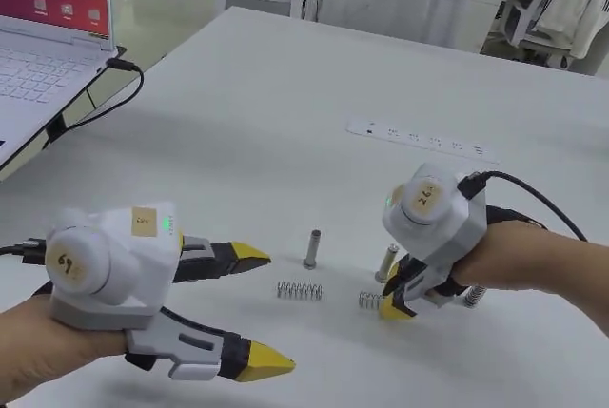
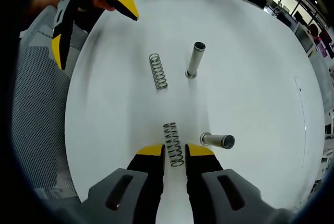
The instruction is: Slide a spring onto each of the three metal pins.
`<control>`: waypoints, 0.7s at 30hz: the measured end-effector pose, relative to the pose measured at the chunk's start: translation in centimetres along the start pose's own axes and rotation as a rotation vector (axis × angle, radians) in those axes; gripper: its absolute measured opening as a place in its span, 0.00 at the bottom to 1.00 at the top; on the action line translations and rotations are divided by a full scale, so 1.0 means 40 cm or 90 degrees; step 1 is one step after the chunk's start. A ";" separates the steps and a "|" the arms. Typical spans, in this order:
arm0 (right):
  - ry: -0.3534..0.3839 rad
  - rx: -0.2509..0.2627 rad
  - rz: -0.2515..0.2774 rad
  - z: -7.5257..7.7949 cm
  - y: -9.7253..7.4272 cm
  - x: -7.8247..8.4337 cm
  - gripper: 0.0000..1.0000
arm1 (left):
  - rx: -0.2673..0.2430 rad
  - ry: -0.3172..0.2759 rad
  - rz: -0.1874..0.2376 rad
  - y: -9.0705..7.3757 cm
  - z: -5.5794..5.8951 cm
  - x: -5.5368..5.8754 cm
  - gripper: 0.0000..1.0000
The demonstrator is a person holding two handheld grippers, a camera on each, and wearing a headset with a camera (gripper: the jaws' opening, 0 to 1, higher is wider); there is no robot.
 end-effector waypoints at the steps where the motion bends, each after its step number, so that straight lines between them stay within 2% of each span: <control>1: 0.000 -0.001 -0.001 0.000 0.000 0.000 0.13 | 0.000 0.000 0.000 0.000 0.001 0.000 0.62; 4: 0.004 -0.008 -0.001 -0.005 0.001 0.000 0.10 | 0.002 -0.001 -0.001 0.002 0.003 0.000 0.61; 15: 0.002 -0.008 -0.001 -0.013 0.000 0.002 0.09 | 0.006 0.003 -0.004 0.004 0.007 -0.004 0.60; 21: -0.008 -0.011 0.002 -0.026 -0.018 -0.013 0.08 | 0.013 0.008 -0.010 0.006 0.008 -0.006 0.59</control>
Point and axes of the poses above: the centre of the closed fingertips' face, and the gripper's own axes: y roughly forward along the fingers, z roughly to its right, x roughly out of its underside, the point moved 1 cm from there along -y, roughly backward along the fingers, and after that the axes turned 14 degrees about z, right-handed, at the moved point
